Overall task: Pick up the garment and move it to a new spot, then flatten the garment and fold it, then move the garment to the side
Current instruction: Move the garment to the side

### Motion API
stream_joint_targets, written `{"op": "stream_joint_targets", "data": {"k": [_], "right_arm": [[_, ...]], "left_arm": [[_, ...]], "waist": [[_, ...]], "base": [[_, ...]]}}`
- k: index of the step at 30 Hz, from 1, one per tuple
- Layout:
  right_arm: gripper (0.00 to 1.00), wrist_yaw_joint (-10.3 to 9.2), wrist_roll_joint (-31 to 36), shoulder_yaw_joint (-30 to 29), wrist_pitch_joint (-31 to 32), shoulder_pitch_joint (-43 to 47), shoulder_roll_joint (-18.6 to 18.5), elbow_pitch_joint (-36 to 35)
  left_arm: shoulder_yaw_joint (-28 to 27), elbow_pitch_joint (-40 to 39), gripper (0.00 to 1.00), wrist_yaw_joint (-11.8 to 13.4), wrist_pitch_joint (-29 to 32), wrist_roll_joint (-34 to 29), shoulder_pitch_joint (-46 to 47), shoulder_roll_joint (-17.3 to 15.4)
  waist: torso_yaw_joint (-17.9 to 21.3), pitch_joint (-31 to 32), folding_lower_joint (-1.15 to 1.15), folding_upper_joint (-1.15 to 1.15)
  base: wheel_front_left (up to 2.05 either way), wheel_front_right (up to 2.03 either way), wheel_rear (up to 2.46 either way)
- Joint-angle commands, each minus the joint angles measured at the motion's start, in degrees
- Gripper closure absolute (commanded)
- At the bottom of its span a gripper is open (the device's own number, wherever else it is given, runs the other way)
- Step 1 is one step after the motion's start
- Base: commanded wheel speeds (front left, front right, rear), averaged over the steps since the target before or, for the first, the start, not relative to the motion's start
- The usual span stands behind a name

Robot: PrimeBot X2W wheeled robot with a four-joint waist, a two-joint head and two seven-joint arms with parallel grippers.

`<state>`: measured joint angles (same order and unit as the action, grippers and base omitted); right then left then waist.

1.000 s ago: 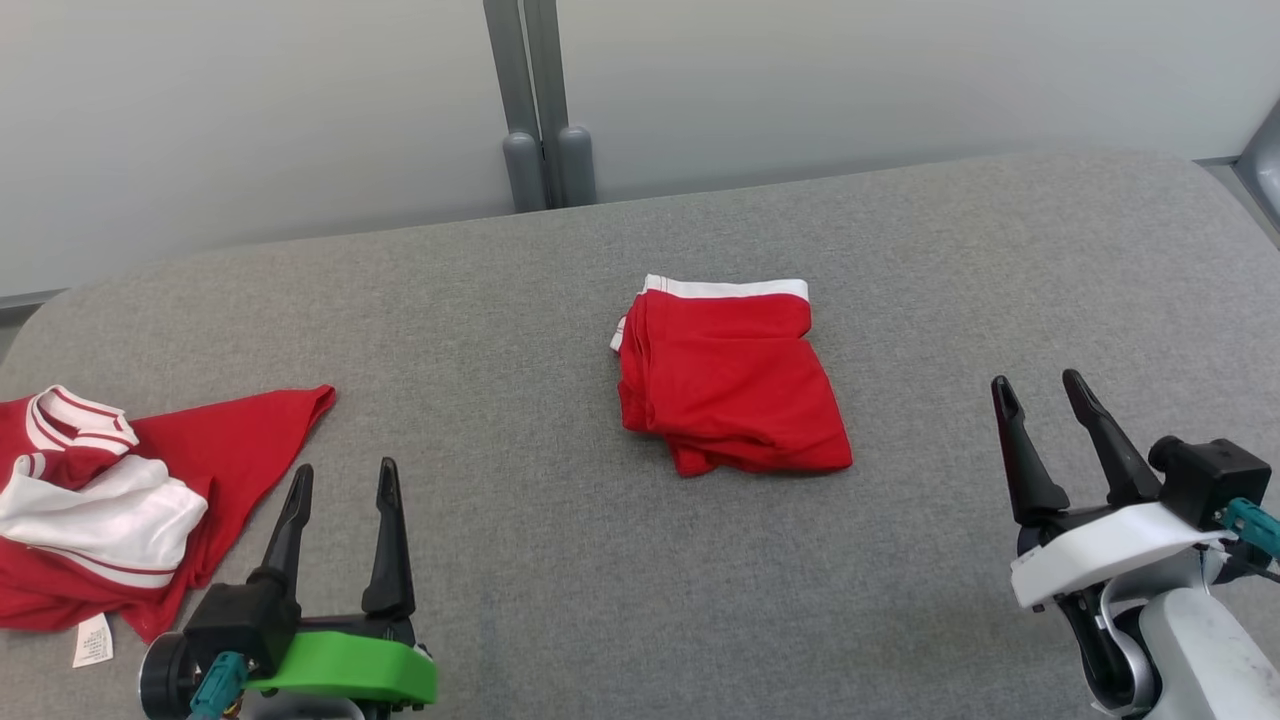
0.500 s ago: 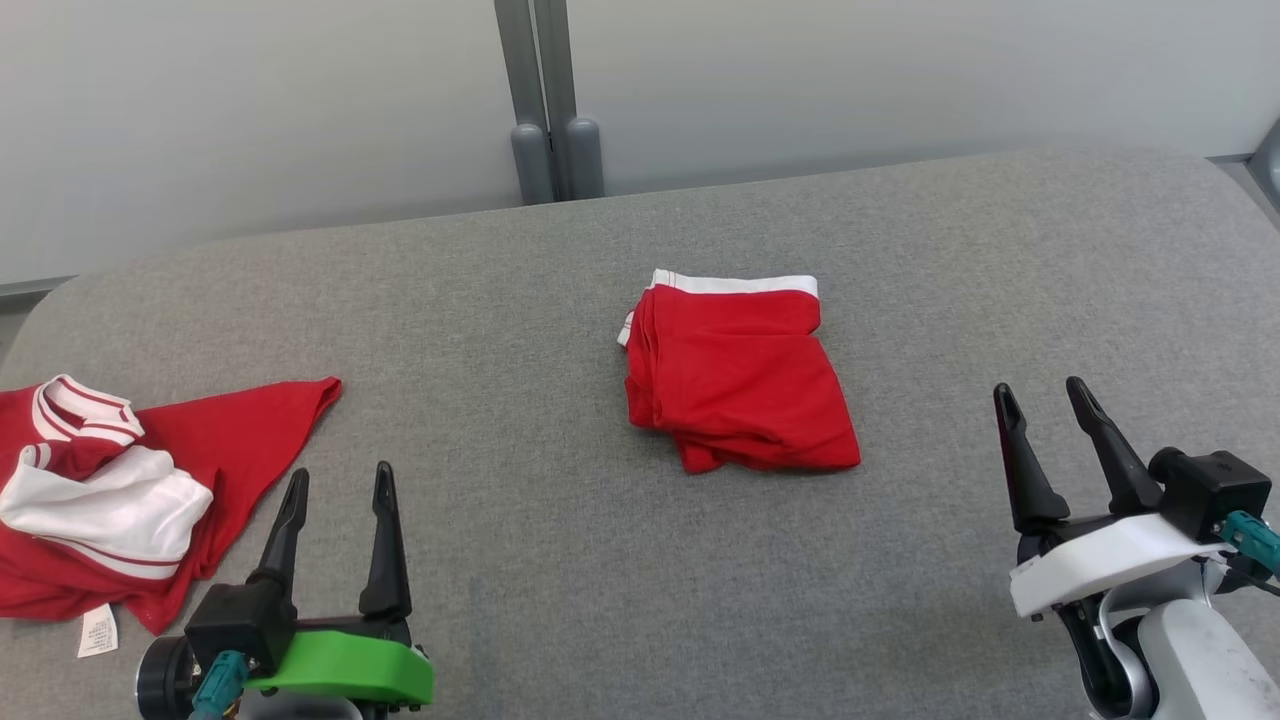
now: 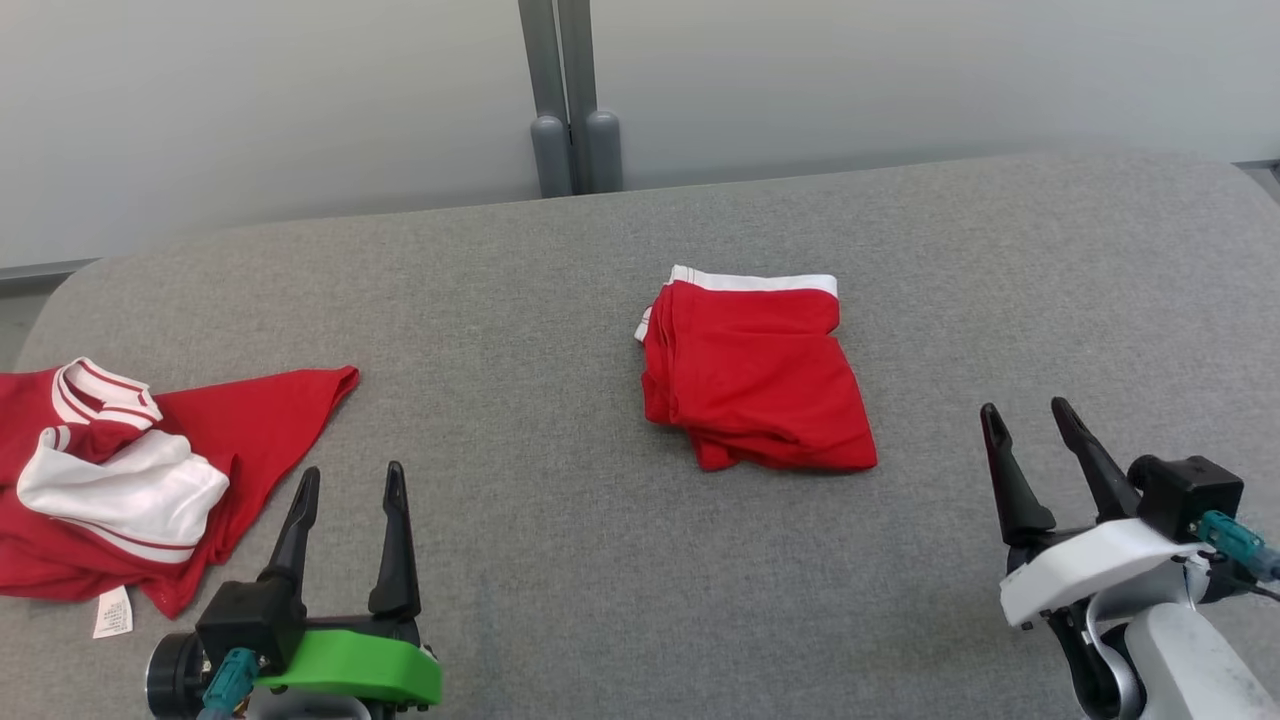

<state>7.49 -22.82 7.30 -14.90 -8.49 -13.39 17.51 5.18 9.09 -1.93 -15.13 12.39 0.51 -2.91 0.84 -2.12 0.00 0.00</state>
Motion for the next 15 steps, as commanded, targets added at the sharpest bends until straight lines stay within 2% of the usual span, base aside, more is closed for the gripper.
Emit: {"op": "stream_joint_targets", "data": {"k": [1,9,15], "right_arm": [[0.0,0.01,-0.6,0.5,0.7,-1.6,-0.3,0.9],[0.0,0.01,-6.5,5.6,8.0,-12.3,-0.6,10.1],[0.0,0.01,-11.7,9.4,12.1,-21.5,-1.9,19.5]], "left_arm": [[0.0,-0.2,0.0,0.1,0.0,-0.4,1.0,0.0],[1.8,-0.3,0.0,0.2,0.0,0.0,2.7,0.0],[3.1,-0.1,0.0,0.5,0.0,0.5,4.5,0.0]], "waist": [[-0.4,-0.4,0.0,0.0],[-3.5,-3.5,0.0,0.0],[-7.1,-6.8,0.0,0.0]], "base": [[0.0,0.0,0.0],[0.0,0.0,0.0],[0.0,0.0,0.0]]}}
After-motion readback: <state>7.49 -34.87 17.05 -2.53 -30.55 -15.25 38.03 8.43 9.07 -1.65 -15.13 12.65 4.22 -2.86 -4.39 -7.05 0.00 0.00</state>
